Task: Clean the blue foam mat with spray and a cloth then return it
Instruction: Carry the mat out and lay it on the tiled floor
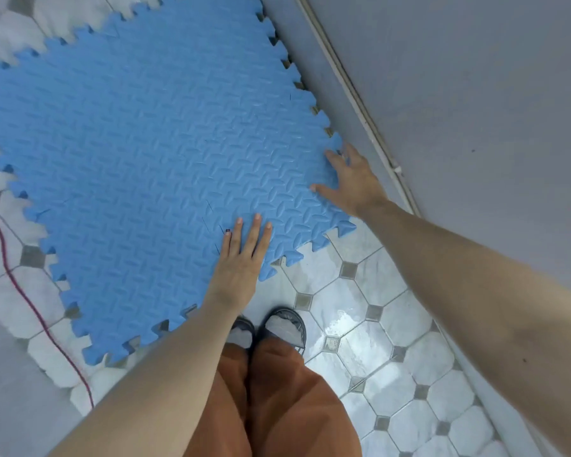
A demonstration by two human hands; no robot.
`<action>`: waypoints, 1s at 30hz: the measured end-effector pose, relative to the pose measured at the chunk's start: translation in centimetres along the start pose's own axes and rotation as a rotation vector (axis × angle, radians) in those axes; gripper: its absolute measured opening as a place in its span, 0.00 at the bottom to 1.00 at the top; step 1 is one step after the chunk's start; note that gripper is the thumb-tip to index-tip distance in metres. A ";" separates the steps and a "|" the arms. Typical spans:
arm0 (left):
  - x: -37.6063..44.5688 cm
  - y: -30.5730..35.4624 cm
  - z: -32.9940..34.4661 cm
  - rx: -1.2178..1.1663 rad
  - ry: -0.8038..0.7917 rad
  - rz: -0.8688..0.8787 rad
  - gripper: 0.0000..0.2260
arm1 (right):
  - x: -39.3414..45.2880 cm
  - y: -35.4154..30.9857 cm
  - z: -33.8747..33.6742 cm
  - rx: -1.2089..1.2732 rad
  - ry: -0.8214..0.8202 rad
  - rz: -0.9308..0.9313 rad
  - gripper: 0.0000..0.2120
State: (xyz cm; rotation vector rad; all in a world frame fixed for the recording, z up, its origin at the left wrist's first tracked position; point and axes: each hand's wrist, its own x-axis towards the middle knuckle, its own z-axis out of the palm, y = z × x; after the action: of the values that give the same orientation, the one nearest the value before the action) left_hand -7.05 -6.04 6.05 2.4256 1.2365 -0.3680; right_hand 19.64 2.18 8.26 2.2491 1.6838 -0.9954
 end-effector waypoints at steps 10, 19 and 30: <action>5.7 -3.2 5.5 -0.091 -0.101 0.104 0.39 | 4.0 2.4 7.2 -0.085 -0.085 0.041 0.50; 8.9 -5.4 2.7 -0.059 -0.116 -0.354 0.47 | 1.8 2.0 8.2 -0.234 0.017 0.121 0.53; 8.8 -5.2 0.8 -0.136 -0.192 -0.376 0.50 | 2.8 1.7 6.6 -0.237 -0.111 -0.005 0.53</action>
State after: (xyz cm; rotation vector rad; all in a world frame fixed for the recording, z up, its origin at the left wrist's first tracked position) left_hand -6.24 2.65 0.64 1.9878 1.5711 -0.5866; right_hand 18.86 0.57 1.12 2.0038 1.6647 -0.8534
